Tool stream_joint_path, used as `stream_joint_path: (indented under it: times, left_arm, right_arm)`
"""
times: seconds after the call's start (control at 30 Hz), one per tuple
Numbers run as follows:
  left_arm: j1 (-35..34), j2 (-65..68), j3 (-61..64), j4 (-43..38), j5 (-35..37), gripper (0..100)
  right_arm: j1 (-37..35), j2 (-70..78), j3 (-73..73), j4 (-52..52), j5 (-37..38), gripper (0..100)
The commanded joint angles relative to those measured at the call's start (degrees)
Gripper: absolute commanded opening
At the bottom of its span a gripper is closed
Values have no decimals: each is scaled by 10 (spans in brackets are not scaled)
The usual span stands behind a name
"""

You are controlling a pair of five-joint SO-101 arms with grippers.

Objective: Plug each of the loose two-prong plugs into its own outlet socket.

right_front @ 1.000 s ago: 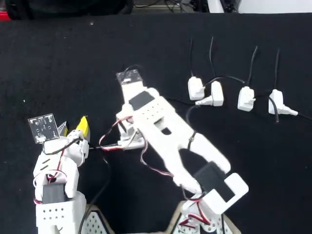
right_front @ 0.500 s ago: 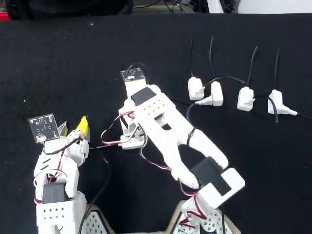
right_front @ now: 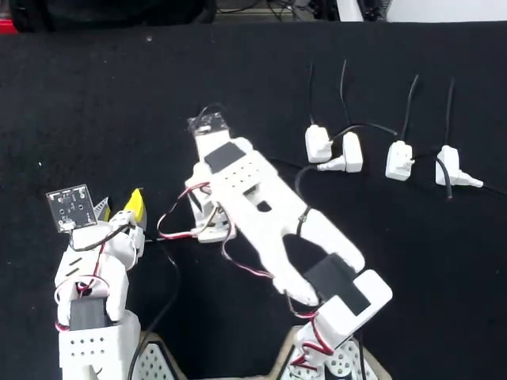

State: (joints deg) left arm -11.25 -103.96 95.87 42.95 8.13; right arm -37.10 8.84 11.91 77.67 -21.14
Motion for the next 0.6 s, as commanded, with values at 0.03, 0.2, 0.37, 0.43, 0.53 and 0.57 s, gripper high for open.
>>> stream_joint_path:
  times: [0.03,0.2,0.37,0.43,0.53,0.57]
  left_arm:
    - [-5,-4,-12,-12,0,195]
    - [-5,-4,-12,-12,0,195]
    - [-5,-4,-12,-12,0,195]
    - [-5,-4,-12,-12,0,195]
    - [-5,-4,-12,-12,0,195]
    - [-5,-4,-12,-12,0,195]
  right_arm:
    - [-13,8,-20,-23,-5,11]
    - [-13,9,-20,-21,-5,11]
    - [-15,10,-19,-25,-5,11]
    - [-15,10,-19,-25,-5,11]
    - [-15,10,-19,-25,-5,11]
    - [-14,10,-19,-25,-6,11]
